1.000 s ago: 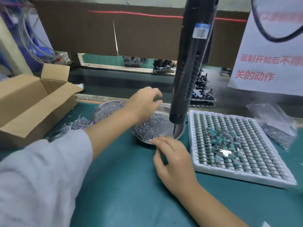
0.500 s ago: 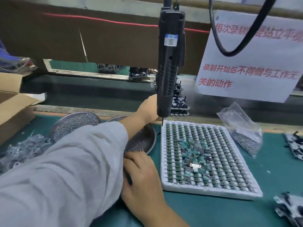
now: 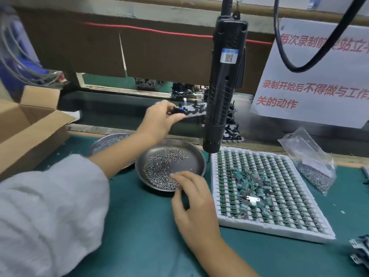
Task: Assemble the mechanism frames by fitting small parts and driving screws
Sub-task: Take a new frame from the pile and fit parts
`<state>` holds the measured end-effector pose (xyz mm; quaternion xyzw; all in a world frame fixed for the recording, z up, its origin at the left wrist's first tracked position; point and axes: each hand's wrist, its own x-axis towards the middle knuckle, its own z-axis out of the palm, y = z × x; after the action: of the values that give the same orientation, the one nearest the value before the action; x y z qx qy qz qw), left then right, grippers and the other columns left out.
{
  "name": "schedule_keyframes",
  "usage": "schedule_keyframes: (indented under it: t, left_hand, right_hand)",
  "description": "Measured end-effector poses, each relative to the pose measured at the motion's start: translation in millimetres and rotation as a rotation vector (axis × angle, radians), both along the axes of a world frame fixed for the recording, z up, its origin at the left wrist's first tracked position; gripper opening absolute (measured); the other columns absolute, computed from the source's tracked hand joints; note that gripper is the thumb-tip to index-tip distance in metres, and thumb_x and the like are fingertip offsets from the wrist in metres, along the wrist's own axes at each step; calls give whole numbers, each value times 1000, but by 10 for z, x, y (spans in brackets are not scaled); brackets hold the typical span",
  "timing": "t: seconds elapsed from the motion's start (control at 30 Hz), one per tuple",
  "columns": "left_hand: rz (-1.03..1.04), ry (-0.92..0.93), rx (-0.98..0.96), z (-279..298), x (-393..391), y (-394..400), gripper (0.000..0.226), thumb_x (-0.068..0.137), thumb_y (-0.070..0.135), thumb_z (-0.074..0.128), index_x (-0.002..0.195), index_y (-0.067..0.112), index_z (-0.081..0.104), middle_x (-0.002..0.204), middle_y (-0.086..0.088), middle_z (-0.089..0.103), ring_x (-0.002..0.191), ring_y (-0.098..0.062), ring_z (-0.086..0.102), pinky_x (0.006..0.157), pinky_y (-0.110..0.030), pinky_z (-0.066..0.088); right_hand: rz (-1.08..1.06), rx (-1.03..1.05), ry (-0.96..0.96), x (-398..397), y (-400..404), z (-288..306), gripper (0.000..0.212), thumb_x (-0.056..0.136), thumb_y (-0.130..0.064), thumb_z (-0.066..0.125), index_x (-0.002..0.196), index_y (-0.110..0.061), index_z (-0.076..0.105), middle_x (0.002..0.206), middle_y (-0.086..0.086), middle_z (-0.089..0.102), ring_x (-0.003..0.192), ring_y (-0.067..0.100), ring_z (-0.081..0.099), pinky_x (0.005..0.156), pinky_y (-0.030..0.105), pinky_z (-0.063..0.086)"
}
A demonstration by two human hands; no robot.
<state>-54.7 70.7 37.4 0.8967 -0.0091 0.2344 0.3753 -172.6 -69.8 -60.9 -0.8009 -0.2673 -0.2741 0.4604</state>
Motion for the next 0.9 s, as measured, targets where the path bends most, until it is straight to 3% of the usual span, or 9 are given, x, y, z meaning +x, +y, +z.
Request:
schedule_keyframes:
  t: [0.1,0.17,0.23,0.37,0.5,0.6,0.7,0.8,0.9]
  left_hand:
    - [71,-72,-21,127,-455,330,28,86,36,66,106,17,60,97,7,59,78,3,52,65,-4,37]
    - [67,-120,-22,159,-816,485,26,84,41,65,102,23,58,91,16,58,76,10,54,66,-2,40]
    - [14,-187,34,125,-1180,582,33,82,43,64,105,20,60,94,13,61,81,7,58,74,-4,44]
    - [-76,-360,380,-154,-1703,724,44,85,42,62,102,2,65,103,-5,66,94,-7,59,92,-10,40]
    - [-219,-416,485,-531,-1958,787,37,87,47,61,104,14,63,105,-4,69,105,-15,65,85,-26,51]
    - [-333,-394,521,-729,-2039,802,32,81,43,70,100,18,65,99,2,72,111,-13,63,81,-28,56]
    - [-369,-299,625,-849,-2059,847,35,79,47,72,87,13,74,88,3,72,101,-14,68,71,-27,58]
    - [-346,-248,671,-862,-2062,916,44,78,56,68,91,14,76,92,3,72,87,-12,70,70,-26,56]
    - [-209,-228,686,-821,-2066,1028,54,83,60,56,102,13,73,96,-1,70,83,-19,67,71,-33,52]
  right_hand:
    - [22,71,115,-32,-7,49,36,90,-11,51,125,-13,57,123,-1,55,118,6,48,103,15,33]
    - [29,156,145,-51,-13,62,36,94,-17,46,129,-24,47,124,-8,52,119,1,46,102,12,32]
    - [35,253,151,-70,-22,59,33,96,-24,43,128,-32,42,126,-11,51,119,5,48,102,18,35]
    - [42,415,142,-91,-35,62,30,94,-35,39,123,-37,43,123,-12,54,114,6,52,97,16,38]
    - [19,448,104,-79,-59,94,25,94,-30,38,118,-37,44,113,-5,53,104,10,53,91,18,39]
    - [26,248,-49,-84,-119,121,21,94,-22,42,112,-24,53,105,0,52,99,13,51,88,22,41]
    - [243,-119,-147,-134,-169,113,33,95,-32,49,104,-5,65,104,8,58,101,16,55,90,28,44]
    - [397,-547,-208,-170,-135,79,49,88,-47,59,118,-9,64,114,9,59,107,23,54,95,33,41]
    - [422,-690,-170,-168,-98,68,54,87,-50,61,127,-14,59,120,6,57,114,24,51,99,35,39]
